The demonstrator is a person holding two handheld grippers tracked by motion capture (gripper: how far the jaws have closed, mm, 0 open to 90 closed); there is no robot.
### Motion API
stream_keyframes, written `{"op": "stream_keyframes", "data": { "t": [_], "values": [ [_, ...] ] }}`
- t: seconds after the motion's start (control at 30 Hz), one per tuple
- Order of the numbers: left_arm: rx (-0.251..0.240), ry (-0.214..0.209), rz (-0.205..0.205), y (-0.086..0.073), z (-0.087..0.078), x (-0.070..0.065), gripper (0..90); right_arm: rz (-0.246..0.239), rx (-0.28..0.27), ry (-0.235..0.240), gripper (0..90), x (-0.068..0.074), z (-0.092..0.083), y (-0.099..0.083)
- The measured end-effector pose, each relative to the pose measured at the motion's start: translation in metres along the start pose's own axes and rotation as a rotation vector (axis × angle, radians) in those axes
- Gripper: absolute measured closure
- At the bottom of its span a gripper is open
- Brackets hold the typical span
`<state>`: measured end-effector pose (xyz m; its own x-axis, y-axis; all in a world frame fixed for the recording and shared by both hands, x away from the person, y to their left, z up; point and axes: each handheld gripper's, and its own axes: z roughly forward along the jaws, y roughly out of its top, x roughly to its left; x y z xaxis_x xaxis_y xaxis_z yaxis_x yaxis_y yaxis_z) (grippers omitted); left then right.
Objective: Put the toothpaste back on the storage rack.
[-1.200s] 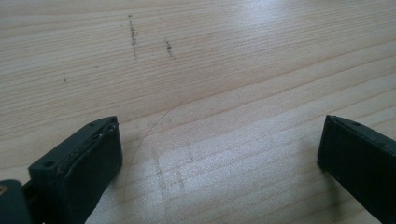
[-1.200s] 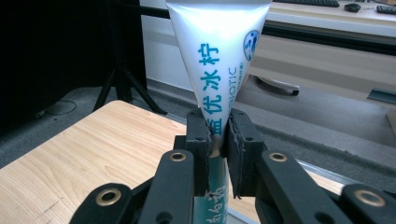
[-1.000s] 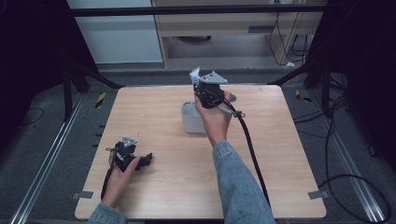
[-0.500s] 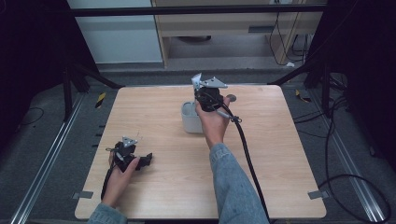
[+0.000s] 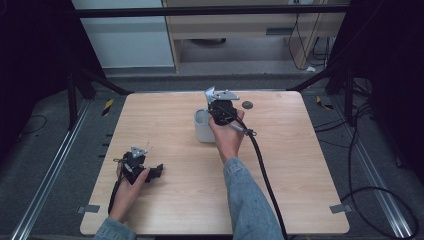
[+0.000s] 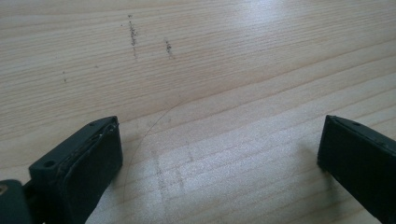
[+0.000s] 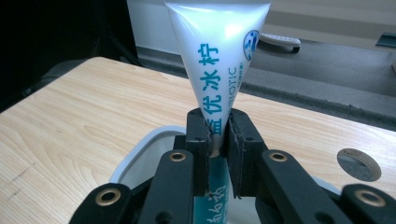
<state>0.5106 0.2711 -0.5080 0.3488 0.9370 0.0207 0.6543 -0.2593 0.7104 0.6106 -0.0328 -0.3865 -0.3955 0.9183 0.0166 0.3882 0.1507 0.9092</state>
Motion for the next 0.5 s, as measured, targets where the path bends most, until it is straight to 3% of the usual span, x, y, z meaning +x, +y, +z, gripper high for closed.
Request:
{"op": "stream_keyframes", "data": {
  "t": [0.5],
  "values": [
    [0.000,0.000,0.000,0.0000,0.0000,0.0000,0.0,0.013,0.022,0.008,79.9,0.0007,0.0046,-0.0065]
  ]
}}
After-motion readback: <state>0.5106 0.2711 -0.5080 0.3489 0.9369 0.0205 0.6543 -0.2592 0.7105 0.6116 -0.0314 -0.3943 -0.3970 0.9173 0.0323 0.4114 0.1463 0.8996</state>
